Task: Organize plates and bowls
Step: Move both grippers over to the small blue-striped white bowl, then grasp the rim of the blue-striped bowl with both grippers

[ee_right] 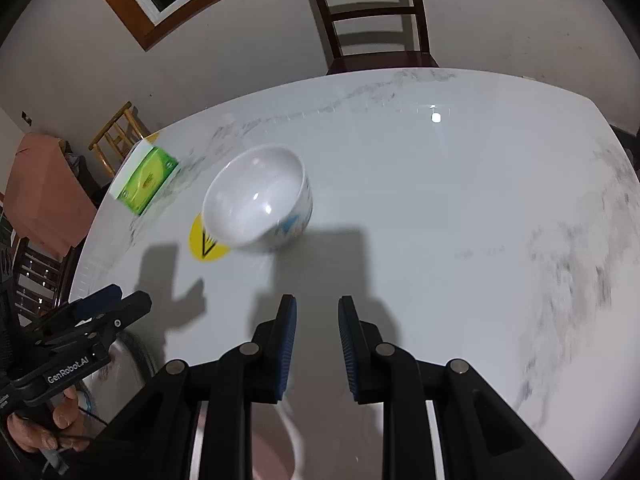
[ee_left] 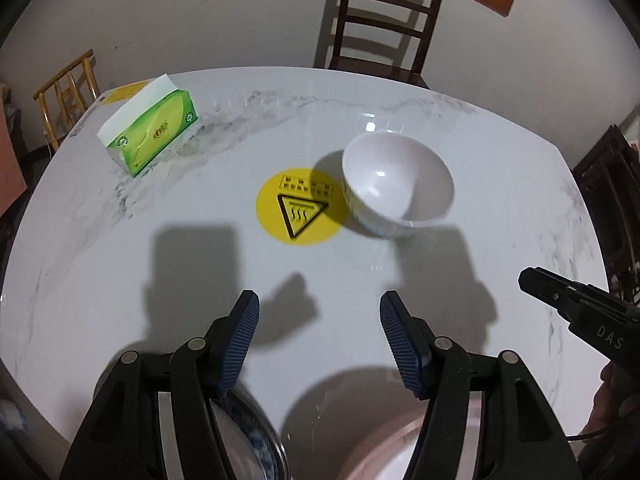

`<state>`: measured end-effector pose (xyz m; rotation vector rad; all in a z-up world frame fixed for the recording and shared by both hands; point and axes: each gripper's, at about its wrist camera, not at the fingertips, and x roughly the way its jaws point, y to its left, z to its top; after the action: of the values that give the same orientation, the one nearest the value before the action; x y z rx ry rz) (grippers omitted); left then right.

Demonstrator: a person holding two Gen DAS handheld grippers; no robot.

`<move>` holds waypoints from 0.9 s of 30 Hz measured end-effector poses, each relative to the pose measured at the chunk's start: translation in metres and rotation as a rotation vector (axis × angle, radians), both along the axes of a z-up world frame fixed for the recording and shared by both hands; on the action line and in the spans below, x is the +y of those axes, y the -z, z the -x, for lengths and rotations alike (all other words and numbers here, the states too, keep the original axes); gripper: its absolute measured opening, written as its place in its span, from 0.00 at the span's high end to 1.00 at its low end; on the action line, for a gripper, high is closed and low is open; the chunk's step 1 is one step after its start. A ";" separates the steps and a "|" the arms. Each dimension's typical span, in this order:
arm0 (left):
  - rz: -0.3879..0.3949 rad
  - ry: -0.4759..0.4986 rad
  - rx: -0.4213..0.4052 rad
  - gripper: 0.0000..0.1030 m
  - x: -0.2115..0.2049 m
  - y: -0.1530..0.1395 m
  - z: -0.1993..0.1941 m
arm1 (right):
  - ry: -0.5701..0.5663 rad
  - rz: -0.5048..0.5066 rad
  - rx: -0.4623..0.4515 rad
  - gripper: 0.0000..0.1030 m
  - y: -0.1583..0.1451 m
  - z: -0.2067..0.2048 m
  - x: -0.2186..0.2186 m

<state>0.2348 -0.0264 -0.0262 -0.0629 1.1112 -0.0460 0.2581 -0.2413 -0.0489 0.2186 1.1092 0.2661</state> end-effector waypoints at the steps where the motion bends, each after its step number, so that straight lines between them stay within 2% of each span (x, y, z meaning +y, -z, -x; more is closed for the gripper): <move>1: 0.010 -0.005 0.008 0.42 0.001 0.001 -0.007 | -0.001 0.001 -0.003 0.79 0.000 -0.007 0.001; 10: 0.105 -0.070 0.059 0.45 0.008 0.017 -0.064 | -0.015 -0.014 0.007 0.79 0.008 -0.058 0.016; 19: 0.127 -0.099 0.049 0.47 0.003 0.027 -0.100 | -0.013 0.018 0.031 0.78 0.028 -0.094 0.031; 24: 0.121 -0.091 0.065 0.53 -0.002 0.040 -0.113 | -0.015 0.028 0.043 0.78 0.040 -0.105 0.038; 27: 0.123 -0.085 0.086 0.62 -0.005 0.051 -0.117 | -0.021 0.036 0.046 0.78 0.045 -0.108 0.042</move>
<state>0.3519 -0.0315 -0.0776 -0.2235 1.1899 -0.0355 0.3657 -0.1992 -0.0938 0.1819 1.1612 0.2612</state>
